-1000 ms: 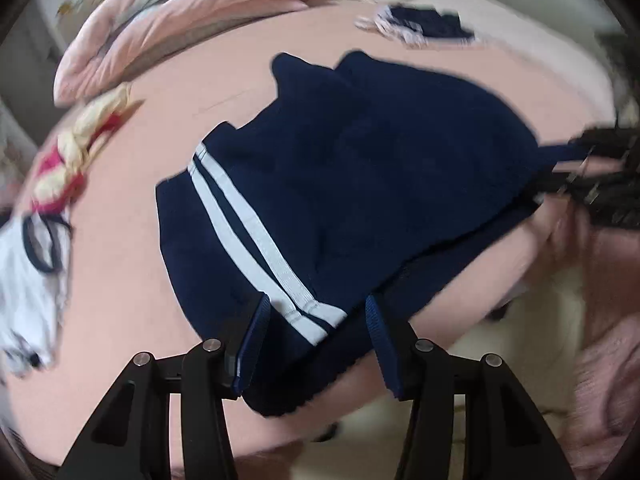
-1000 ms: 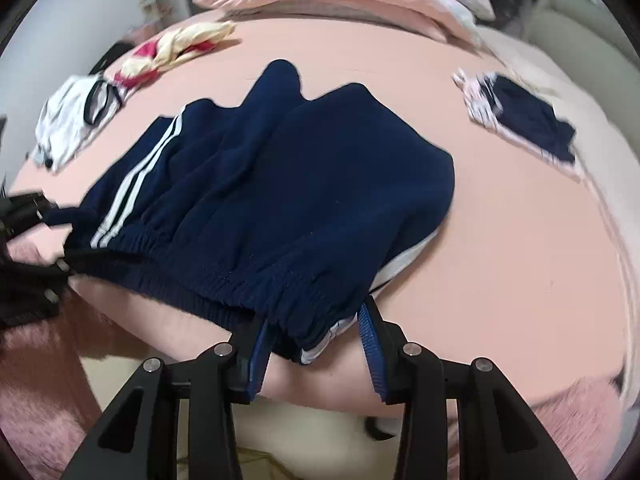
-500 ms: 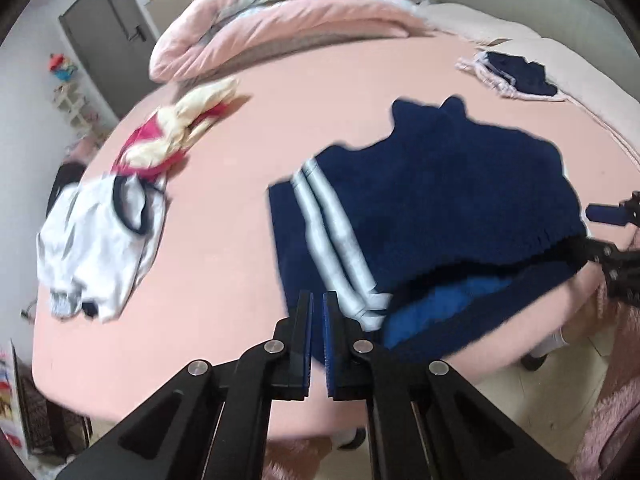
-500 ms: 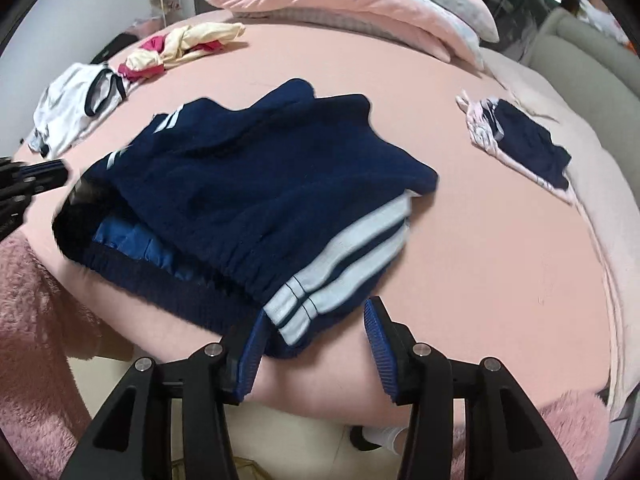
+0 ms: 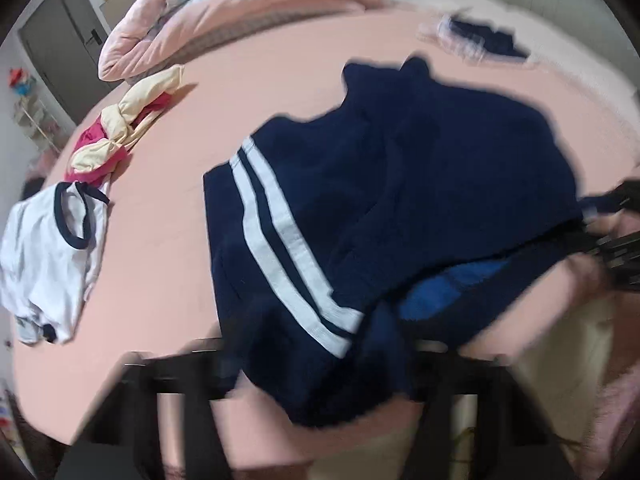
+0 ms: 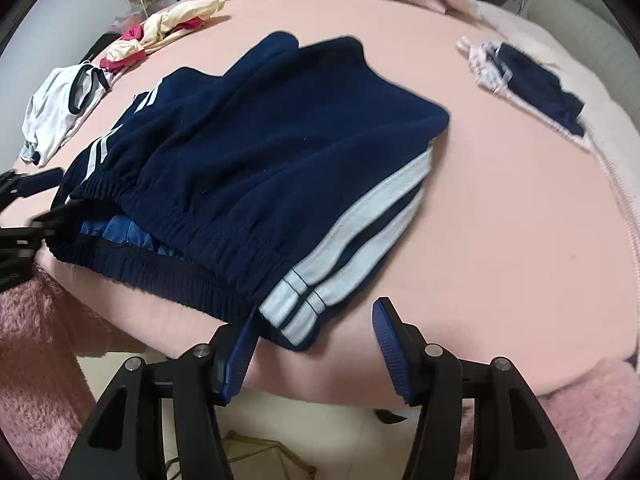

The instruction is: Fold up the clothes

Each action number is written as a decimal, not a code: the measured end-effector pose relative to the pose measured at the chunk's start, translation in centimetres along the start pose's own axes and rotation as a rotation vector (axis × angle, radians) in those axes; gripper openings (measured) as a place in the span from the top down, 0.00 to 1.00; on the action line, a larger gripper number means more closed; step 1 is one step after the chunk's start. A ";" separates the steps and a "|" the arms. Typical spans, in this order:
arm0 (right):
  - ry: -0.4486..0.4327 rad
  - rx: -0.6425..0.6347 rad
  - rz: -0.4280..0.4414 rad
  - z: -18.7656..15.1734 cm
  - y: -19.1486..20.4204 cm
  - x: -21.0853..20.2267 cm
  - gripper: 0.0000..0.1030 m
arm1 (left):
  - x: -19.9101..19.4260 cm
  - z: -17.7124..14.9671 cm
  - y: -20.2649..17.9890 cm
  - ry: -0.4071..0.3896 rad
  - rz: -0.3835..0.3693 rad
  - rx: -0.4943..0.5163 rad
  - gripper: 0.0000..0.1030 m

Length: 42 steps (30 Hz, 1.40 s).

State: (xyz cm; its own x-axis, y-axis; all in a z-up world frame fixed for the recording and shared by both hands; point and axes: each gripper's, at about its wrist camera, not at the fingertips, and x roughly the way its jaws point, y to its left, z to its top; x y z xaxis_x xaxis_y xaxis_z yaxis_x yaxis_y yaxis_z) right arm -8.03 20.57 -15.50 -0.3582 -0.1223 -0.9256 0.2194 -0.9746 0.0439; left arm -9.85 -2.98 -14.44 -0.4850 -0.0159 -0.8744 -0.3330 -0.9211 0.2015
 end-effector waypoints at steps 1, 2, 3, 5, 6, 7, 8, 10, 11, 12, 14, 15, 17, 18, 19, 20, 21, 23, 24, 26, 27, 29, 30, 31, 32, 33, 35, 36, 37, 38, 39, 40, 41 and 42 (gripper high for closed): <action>-0.007 0.008 0.012 0.1 -0.3 0.2 0.59 | 0.6 0.1 0.1 0.016 0.023 -0.001 0.93; -0.020 0.016 0.010 0.5 -0.8 -0.1 0.69 | 0.7 0.4 0.4 0.016 0.043 -0.006 0.93; -0.036 0.023 0.000 1.1 -1.4 -0.5 0.77 | 0.1 0.8 0.8 -0.006 0.055 -0.017 0.93; -0.078 0.029 -0.013 2.5 -2.3 -1.6 0.80 | -1.4 2.1 1.8 -0.058 0.086 -0.032 0.93; -0.104 0.014 -0.021 3.5 -2.3 -2.4 0.83 | -2.6 3.5 2.3 -0.097 0.111 -0.025 0.93; -0.140 -0.016 -0.047 5.1 -2.1 -3.5 0.85 | -3.8 5.0 2.8 -0.137 0.136 -0.019 0.94; -0.182 -0.053 -0.080 7.1 -1.8 -4.7 0.85 | -4.9 6.5 3.2 -0.176 0.160 -0.013 0.94; -0.288 -0.074 -0.112 10.3 -1.4 -8.2 0.88 | -8.1 9.4 4.4 -0.260 0.198 -0.023 0.94; -0.356 -0.064 -0.110 11.6 -1.3 -10.7 0.88 | -9.9 10.5 4.8 -0.300 0.214 -0.027 0.94; -0.425 -0.054 -0.107 12.9 -1.3 -13.2 0.88 | -11.7 11.0 5.0 -0.336 0.230 -0.024 0.94; -0.568 -0.020 -0.095 14.6 -1.3 -18.5 0.88 | -15.1 11.7 5.2 -0.401 0.258 -0.014 0.94; -0.615 0.007 -0.082 14.4 -1.6 -20.3 0.88 | -15.7 11.3 5.0 -0.402 0.254 0.001 0.94; -0.627 0.056 -0.053 12.7 -2.3 -21.3 0.88 | -14.7 9.8 4.1 -0.355 0.221 0.032 0.94; -0.606 0.072 -0.048 11.6 -2.5 -20.9 0.88 | -14.2 9.0 3.7 -0.331 0.204 0.047 0.93; -0.566 0.081 -0.051 10.6 -2.8 -19.7 0.87 | -13.6 8.3 3.2 -0.308 0.188 0.062 0.93; -0.495 0.081 -0.050 9.2 -3.0 -17.2 0.87 | -12.4 7.3 2.6 -0.268 0.172 0.073 0.93; -0.417 0.080 -0.041 7.9 -3.1 -14.7 0.87 | -10.2 6.1 1.8 -0.206 0.156 0.078 0.93; -0.213 0.077 -0.015 5.2 -3.2 -8.7 0.87 | -5.1 3.7 0.8 -0.057 0.063 0.072 0.91; -0.085 0.069 -0.011 3.5 -3.1 -4.9 0.86 | -2.6 2.6 0.4 0.019 0.001 0.058 0.91; 0.080 0.041 -0.049 0.8 -3.0 -0.2 0.83 | 1.3 0.8 0.0 0.149 -0.111 0.014 0.90; 0.085 0.031 -0.059 0.0 -3.0 0.4 0.82 | 1.5 0.4 0.0 0.154 -0.121 0.001 0.89; 0.044 0.022 -0.050 0.0 -2.9 -1.3 0.75 | 0.1 0.3 0.4 0.098 -0.133 -0.019 0.87; 0.026 0.021 -0.040 0.1 -3.0 -2.2 0.70 | -0.8 0.5 0.8 0.075 -0.158 -0.040 0.83; 0.001 0.016 -0.026 0.3 -3.0 -3.4 0.65 | -1.7 0.6 1.4 0.049 -0.185 -0.064 0.78; -0.032 -0.001 -0.010 0.6 -2.7 -4.6 0.62 | -2.6 0.8 2.1 0.017 -0.208 -0.088 0.75; -0.068 -0.018 0.000 0.7 -2.5 -5.8 0.57 | -3.5 0.9 2.8 -0.024 -0.223 -0.110 0.71; -0.123 -0.032 0.025 1.3 -2.4 -7.6 0.49 | -4.6 1.4 4.1 -0.095 -0.224 -0.149 0.70; -0.136 -0.030 0.043 1.4 -2.2 -8.1 0.47 | -4.6 1.7 4.7 -0.112 -0.220 -0.165 0.70; -0.139 -0.018 0.067 1.5 -2.4 -8.2 0.47 | -4.3 2.0 5.0 -0.106 -0.220 -0.177 0.70; -0.141 -0.003 0.093 1.7 -2.8 -8.1 0.47 | -3.8 2.4 5.2 -0.098 -0.216 -0.185 0.70; -0.142 0.013 0.120 1.9 -3.2 -8.0 0.47 | -2.8 2.7 5.3 -0.083 -0.206 -0.182 0.70; -0.143 0.032 0.119 2.0 -3.4 -7.7 0.47 | -1.6 2.9 5.0 -0.064 -0.197 -0.168 0.70; -0.132 0.051 0.089 2.2 -3.5 -6.9 0.47 | -0.5 2.9 4.6 -0.028 -0.179 -0.148 0.70; -0.113 0.061 0.056 2.1 -3.4 -6.0 0.47 | 0.7 2.5 4.0 0.032 -0.148 -0.121 0.70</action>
State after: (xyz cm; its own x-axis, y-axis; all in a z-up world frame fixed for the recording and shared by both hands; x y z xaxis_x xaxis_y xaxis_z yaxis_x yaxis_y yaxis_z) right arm -8.54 24.26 -9.34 -0.4476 -0.1935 -0.8730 0.1875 -0.9749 0.1199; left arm -13.57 -5.64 -13.14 -0.4113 0.1127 -0.9045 -0.2979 -0.9544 0.0165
